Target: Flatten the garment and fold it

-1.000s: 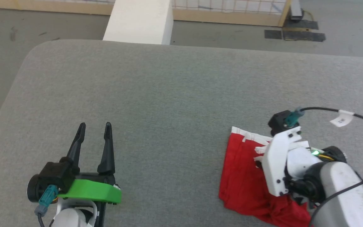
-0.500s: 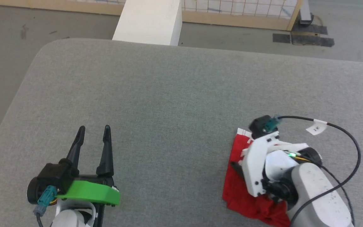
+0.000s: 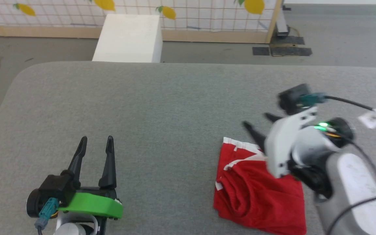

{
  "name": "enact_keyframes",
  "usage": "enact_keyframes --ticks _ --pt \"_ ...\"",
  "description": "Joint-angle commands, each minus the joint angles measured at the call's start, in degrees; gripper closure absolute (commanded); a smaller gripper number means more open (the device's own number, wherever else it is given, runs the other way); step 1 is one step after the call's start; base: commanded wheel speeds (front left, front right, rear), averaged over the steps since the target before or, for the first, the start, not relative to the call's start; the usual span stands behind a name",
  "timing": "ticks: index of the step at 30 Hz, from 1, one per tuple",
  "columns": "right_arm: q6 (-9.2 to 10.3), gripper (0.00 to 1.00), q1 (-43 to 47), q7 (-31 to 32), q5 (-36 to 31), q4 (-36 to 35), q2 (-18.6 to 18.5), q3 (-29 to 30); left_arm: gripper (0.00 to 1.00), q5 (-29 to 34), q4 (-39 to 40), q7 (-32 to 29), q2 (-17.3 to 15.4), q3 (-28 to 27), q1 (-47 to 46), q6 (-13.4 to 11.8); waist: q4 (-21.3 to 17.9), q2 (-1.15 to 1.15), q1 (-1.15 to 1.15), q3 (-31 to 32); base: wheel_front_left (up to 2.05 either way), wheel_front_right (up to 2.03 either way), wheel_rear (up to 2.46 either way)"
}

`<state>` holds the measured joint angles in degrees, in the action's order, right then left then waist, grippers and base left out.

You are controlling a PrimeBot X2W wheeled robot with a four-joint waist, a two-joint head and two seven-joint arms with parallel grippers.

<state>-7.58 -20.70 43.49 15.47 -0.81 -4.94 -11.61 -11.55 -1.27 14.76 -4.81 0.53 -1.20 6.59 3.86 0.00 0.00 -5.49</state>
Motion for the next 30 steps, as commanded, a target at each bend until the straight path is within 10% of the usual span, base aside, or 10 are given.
enact_keyframes --ticks 1,8,24,25,26,28,30 --pt "0.09 0.0 2.13 -0.33 -1.63 -0.92 -0.98 1.79 0.0 0.62 0.29 0.24 0.0 -0.12 0.33 0.3 -1.75 0.0 0.0 0.4 0.0 0.0 0.0" --pt "0.09 0.0 12.82 2.21 -7.52 -2.44 -2.11 9.26 0.0 0.92 0.41 0.24 0.16 0.21 -0.47 0.44 -2.71 0.0 0.0 -0.83 0.0 0.0 0.0" --pt "0.09 0.0 16.13 1.05 -9.69 10.52 -0.43 6.66 0.0 0.84 0.2 0.24 0.34 0.09 -1.66 0.69 -0.92 0.0 0.0 -3.02 0.0 0.0 0.0" --pt "0.09 0.11 16.01 0.92 -9.58 11.39 -0.47 6.55 0.0 0.85 0.18 0.24 0.39 0.05 -1.6 0.7 -0.88 0.0 0.0 -2.99 0.0 0.0 0.0" --pt "0.09 0.61 15.79 0.55 -9.06 12.15 -0.43 6.42 0.0 0.87 0.17 0.24 0.43 -0.01 -1.52 0.71 -0.88 0.0 0.0 -2.95 0.0 0.0 0.0" --pt "0.09 1.0 15.27 -0.69 -8.37 12.97 -0.81 5.76 0.0 0.89 0.15 0.24 0.51 -0.18 -1.35 0.72 -1.02 0.0 0.0 -2.88 0.0 0.0 0.0" --pt "0.09 1.0 14.64 -1.42 -7.02 13.45 -1.11 5.29 0.0 0.87 0.18 0.24 0.6 -0.52 -1.22 0.69 -1.54 0.0 0.0 -2.86 0.0 0.0 0.0"
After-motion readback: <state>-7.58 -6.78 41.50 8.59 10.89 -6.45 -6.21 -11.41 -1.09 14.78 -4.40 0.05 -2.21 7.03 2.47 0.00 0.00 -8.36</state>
